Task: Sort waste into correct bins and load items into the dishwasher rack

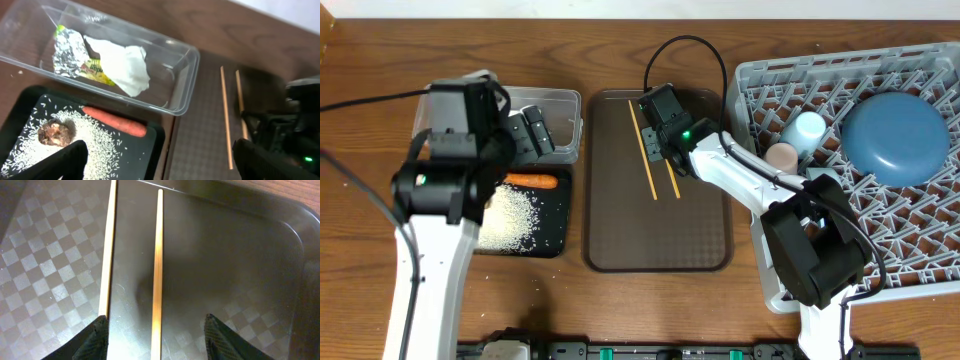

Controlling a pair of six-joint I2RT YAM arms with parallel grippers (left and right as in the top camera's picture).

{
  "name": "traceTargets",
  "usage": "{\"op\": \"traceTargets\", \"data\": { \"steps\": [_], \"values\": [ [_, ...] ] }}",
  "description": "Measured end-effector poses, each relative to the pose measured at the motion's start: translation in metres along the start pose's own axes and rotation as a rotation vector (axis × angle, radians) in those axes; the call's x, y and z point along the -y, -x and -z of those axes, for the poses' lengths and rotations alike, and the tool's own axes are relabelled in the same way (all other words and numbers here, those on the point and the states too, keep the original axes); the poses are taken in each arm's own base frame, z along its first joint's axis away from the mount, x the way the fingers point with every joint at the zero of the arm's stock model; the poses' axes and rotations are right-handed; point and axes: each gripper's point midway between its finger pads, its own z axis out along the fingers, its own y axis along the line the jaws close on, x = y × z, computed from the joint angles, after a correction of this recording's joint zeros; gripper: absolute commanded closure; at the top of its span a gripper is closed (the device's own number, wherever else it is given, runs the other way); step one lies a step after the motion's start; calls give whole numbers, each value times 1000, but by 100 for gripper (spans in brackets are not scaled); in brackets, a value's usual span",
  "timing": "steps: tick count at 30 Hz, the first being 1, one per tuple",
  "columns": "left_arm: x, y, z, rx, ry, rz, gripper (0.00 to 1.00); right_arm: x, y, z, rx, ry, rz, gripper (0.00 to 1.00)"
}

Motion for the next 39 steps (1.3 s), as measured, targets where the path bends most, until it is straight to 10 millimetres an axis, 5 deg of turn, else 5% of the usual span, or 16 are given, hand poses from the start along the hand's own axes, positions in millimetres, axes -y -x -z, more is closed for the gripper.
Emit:
{"op": "traceTargets", "data": {
  "steps": [6, 14, 18, 32, 36, 38, 39],
  "values": [
    [-1, -8, -23, -69, 15, 2, 2, 0, -11, -14, -27, -9, 5, 45],
    [-1, -11, -30, -91, 18, 3, 2, 0, -26, -31, -69, -9, -13, 44],
    [-1, -11, -30, -91, 18, 3, 2, -5, -28, -31, -82, 23, -20, 58],
    [-1, -11, -30, -91, 18, 3, 2, -2, -35, -30, -124, 20, -88, 64],
    [-1, -11, -30, -91, 18, 3, 2, -2, -35, -30, -123, 20, -93, 27],
    [-1, -11, -30, -91, 18, 2, 2, -2, -35, -30, -123, 18, -96, 1],
    [-1, -11, -30, -91, 18, 3, 2, -2, -35, -30, -122, 18, -94, 1]
  ]
}}
